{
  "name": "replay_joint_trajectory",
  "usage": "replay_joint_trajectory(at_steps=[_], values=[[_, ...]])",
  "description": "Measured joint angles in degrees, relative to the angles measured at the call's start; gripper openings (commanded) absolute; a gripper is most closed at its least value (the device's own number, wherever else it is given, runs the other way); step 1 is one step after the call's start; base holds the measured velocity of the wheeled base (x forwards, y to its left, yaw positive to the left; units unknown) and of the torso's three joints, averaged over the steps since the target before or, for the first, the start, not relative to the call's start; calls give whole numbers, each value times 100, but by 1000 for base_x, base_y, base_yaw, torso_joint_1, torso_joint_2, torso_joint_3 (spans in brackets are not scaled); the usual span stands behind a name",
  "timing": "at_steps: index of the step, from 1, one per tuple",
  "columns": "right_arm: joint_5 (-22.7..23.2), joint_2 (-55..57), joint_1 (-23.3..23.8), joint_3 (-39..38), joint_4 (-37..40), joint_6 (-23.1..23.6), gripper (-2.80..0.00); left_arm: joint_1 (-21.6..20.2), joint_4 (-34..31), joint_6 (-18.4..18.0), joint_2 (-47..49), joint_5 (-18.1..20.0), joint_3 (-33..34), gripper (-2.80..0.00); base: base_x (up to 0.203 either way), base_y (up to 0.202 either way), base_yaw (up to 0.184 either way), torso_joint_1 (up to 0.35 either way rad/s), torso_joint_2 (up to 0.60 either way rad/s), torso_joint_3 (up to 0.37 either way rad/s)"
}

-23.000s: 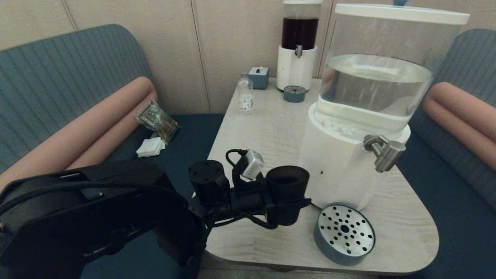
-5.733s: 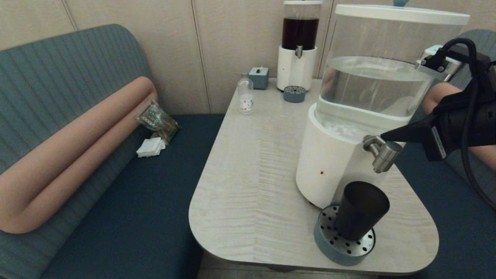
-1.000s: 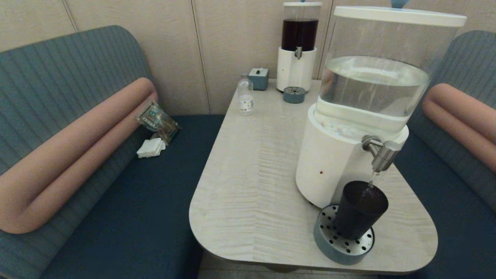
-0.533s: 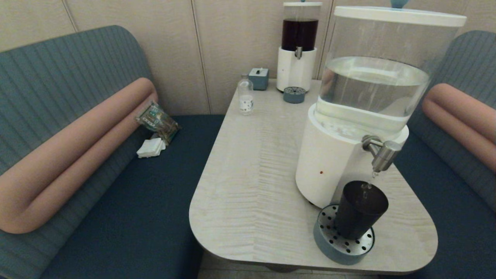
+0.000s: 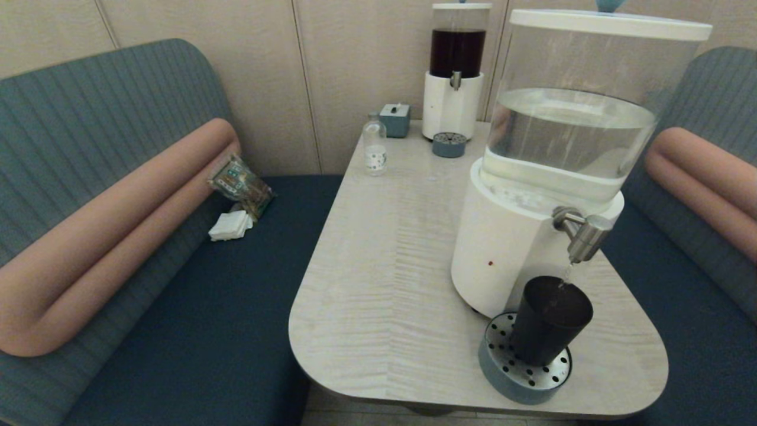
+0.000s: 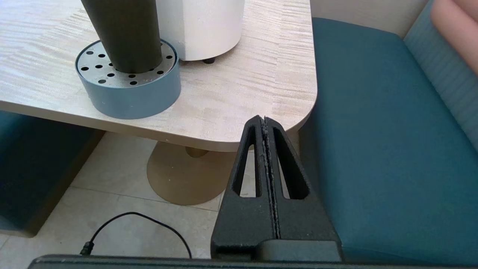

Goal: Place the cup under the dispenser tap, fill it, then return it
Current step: Turn off the faucet

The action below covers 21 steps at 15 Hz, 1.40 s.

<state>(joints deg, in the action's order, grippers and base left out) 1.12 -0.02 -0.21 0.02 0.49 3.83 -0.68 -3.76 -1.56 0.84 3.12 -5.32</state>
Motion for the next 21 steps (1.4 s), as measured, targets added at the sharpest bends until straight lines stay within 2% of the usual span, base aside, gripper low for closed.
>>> replay_joint_trajectory(at_steps=[4, 9, 10, 13, 15, 16, 18, 20, 21], values=[[0, 0, 2, -2, -3, -33, -280, 24, -129, 73, 1071, 593, -1641, -280, 0, 0, 0, 0, 0, 0], [0, 0, 5, -2, 2, -55, -280, 66, -51, 672, 3319, 2208, -3785, -280, 0, 0, 0, 0, 0, 0], [0, 0, 5, -2, 2, -55, -280, 66, 65, 820, 3857, 2440, -4294, -280, 0, 0, 0, 0, 0, 0], [-2, 0, 5, -2, 2, -49, -280, 119, 772, 1252, 5400, 2826, -5627, -280, 0, 0, 0, 0, 0, 0], [24, 0, 2, -2, -16, 208, -280, 292, 1098, 1336, 6205, 3248, -6218, -280, 0, 0, 0, 0, 0, 0], [37, 0, 3, -2, -20, 380, -280, 434, 960, 1330, 6512, 3598, -6414, -280, 0, 0, 0, 0, 0, 0], [18, 0, 2, -2, -13, 141, -280, 738, 196, 1132, 6952, 4003, -6879, -280, 0, 0, 0, 0, 0, 0], [-24, 0, 5, -2, -36, -298, -280, 1094, -787, 662, 7341, 4056, -7444, -280, 0, 0, 0, 0, 0, 0], [-27, 0, 5, -2, -39, -342, -280, 1313, -1251, 357, 7562, 4030, -7765, -280, 0, 0, 0, 0, 0, 0]])
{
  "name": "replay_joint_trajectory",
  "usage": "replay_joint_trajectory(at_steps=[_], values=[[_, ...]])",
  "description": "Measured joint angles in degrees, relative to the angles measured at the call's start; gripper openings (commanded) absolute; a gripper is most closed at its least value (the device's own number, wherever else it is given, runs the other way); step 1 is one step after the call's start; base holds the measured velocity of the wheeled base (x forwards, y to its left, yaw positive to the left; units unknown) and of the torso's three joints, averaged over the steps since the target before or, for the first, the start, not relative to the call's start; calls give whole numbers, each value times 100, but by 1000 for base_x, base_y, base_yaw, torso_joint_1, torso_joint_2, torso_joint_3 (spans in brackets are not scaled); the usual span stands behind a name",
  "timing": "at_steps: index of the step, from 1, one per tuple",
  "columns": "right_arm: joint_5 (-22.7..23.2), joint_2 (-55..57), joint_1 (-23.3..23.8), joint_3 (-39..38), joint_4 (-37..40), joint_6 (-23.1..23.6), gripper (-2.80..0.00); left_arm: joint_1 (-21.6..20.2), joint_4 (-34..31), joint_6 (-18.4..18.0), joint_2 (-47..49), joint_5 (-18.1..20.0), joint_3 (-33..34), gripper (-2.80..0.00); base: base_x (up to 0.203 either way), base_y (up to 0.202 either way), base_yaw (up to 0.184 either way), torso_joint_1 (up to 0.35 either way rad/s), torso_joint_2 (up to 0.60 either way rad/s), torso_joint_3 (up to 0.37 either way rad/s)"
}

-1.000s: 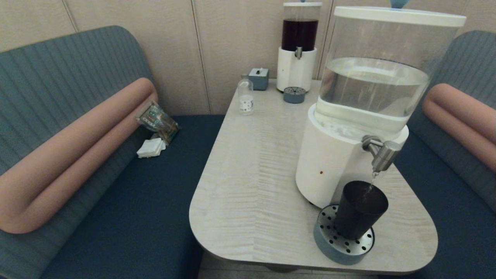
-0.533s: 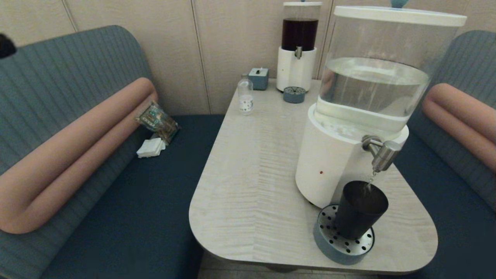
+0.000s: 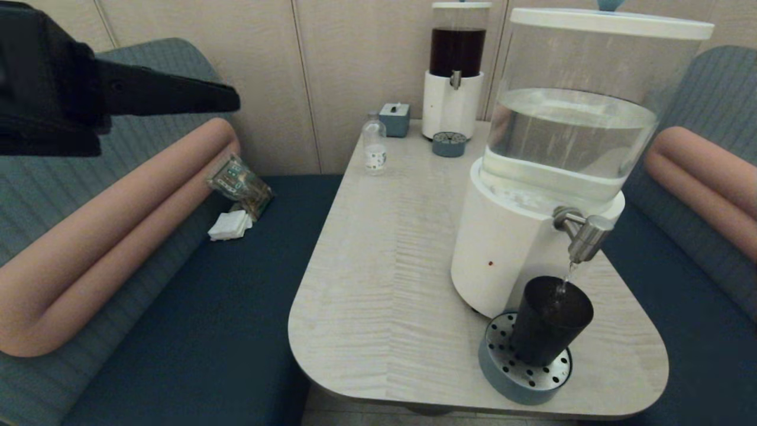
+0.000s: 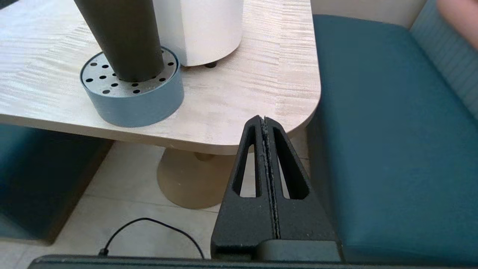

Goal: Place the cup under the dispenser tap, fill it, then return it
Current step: Turn off the faucet

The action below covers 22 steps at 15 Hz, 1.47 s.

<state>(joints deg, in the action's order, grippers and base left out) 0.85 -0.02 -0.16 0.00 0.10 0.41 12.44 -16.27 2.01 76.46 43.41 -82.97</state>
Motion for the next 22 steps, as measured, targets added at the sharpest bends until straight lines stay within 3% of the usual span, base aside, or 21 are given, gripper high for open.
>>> replay_joint_trajectory(at_steps=[3, 7, 8, 10, 12, 17, 22], values=[[1, 0, 0, 0, -3, -8, -280, 811, -852, -1034, 763, -602, -832, -280, 0, 0, 0, 0, 0, 0], [0, 0, 0, 0, -4, -10, -280, 1811, -1793, -3342, 1715, -2095, -1475, -280, 0, 0, 0, 0, 0, 0], [0, 0, -2, 0, -3, -10, -280, 2076, -1867, -3678, 1924, -2480, -1652, -280, 0, 0, 0, 0, 0, 0], [1, 0, -2, 0, -3, -11, -280, 2520, -1732, -3942, 2327, -3055, -2094, -280, 0, 0, 0, 0, 0, 0], [0, 0, -2, 0, 0, -11, -280, 2862, -1517, -4123, 2716, -3317, -2517, -280, 0, 0, 0, 0, 0, 0], [0, 0, -2, 0, 0, -10, -280, 3455, -654, -4159, 3398, -3356, -2770, -280, 0, 0, 0, 0, 0, 0], [0, 0, 0, 0, -3, -9, -280, 3756, -583, -4111, 3653, -3309, -2787, -280, 0, 0, 0, 0, 0, 0]])
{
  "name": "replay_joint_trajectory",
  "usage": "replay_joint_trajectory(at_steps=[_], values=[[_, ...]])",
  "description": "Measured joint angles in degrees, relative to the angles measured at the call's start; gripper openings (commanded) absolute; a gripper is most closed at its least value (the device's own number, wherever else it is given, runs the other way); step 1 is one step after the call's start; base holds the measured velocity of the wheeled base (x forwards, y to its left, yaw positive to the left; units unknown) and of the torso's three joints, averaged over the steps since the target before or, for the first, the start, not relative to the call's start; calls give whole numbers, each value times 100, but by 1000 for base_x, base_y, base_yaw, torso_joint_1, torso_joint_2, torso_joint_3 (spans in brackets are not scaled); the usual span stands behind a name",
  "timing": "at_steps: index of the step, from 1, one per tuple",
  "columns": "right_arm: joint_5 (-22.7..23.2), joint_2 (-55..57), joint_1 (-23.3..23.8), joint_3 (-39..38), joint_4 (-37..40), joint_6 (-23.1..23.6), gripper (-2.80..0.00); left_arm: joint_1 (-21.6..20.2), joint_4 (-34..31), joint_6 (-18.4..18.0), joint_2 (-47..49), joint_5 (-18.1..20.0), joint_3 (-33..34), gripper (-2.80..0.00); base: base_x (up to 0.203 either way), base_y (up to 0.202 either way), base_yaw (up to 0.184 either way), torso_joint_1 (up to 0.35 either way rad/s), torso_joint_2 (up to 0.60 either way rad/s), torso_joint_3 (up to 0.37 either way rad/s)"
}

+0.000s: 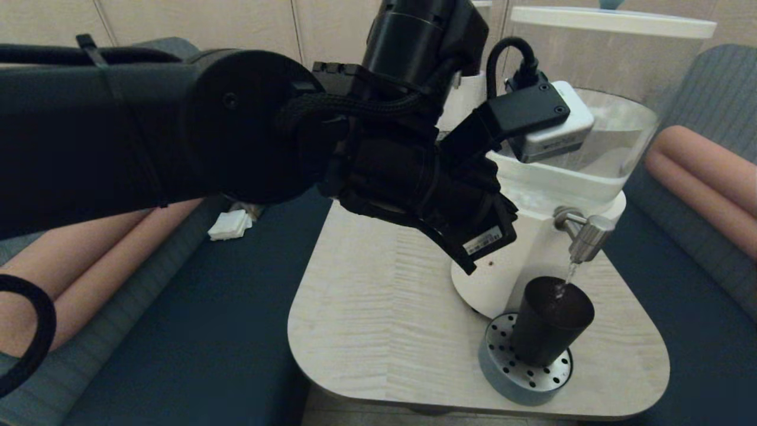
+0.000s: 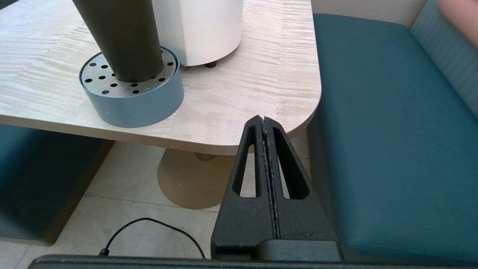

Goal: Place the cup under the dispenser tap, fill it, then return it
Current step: Turn off the faucet

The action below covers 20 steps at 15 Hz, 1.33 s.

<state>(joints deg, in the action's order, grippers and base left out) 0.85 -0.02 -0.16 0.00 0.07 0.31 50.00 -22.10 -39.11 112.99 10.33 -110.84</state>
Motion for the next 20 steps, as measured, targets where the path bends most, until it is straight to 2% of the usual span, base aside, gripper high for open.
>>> replay_joint_trajectory(at_steps=[3, 8, 16, 20], values=[[-1, 0, 0, 0, 2, 1, -280, 97, 191, 34, 126, -5, -7, -280, 0, 0, 0, 0, 0, 0], [0, 0, 0, 0, 2, 1, -280, 125, -186, 30, 316, -169, -18, -280, 0, 0, 0, 0, 0, 0], [0, 0, -2, 0, 1, 0, -280, 246, 836, 35, 515, 48, -40, -280, 0, 0, 0, 0, 0, 0], [0, 0, 0, 0, 1, -2, -280, 306, 920, 35, 550, 116, -37, -280, 0, 0, 0, 0, 0, 0]])
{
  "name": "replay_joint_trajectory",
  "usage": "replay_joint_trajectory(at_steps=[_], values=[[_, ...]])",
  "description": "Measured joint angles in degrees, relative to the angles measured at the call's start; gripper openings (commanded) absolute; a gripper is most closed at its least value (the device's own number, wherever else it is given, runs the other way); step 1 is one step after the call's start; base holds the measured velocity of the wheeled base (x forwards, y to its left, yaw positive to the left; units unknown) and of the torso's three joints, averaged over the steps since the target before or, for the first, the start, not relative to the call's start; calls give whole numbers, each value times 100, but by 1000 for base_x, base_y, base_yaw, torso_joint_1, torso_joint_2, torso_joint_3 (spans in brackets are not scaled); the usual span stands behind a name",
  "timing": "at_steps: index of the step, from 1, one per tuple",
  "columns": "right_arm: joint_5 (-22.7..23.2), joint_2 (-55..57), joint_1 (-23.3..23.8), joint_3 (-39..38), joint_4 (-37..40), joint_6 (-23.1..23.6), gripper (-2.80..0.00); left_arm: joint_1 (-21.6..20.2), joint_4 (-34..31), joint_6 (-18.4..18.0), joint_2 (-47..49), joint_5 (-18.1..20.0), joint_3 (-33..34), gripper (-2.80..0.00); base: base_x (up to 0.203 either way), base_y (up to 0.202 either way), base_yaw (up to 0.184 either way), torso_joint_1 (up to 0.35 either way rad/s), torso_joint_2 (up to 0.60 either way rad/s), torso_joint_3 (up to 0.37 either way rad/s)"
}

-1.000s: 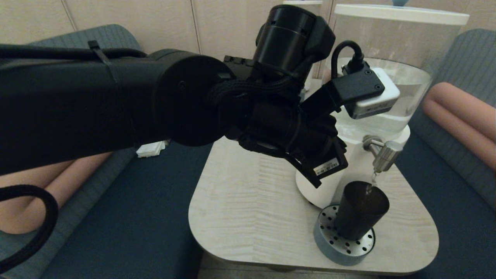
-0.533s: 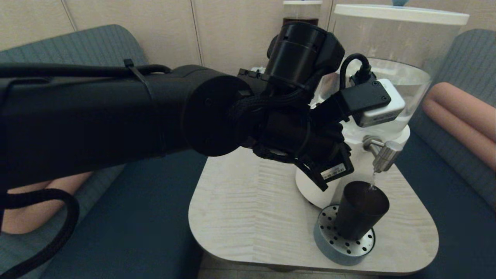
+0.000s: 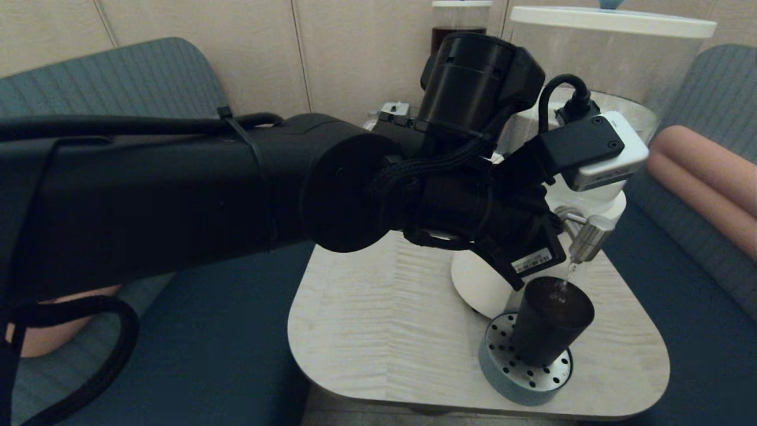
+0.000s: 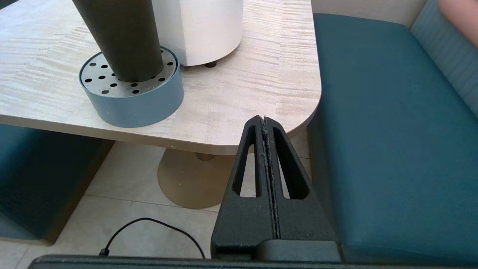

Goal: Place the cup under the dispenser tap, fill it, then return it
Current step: Turn off the faucet

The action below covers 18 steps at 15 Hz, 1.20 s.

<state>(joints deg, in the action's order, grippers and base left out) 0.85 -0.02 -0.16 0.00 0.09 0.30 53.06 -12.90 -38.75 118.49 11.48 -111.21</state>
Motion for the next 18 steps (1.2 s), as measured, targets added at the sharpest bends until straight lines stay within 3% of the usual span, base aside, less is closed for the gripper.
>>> replay_joint_trajectory(at_steps=[18], values=[[0, 0, 0, 0, 1, 3, -280, 30, 596, 2, 227, 12, 5, -280, 0, 0, 0, 0, 0, 0]])
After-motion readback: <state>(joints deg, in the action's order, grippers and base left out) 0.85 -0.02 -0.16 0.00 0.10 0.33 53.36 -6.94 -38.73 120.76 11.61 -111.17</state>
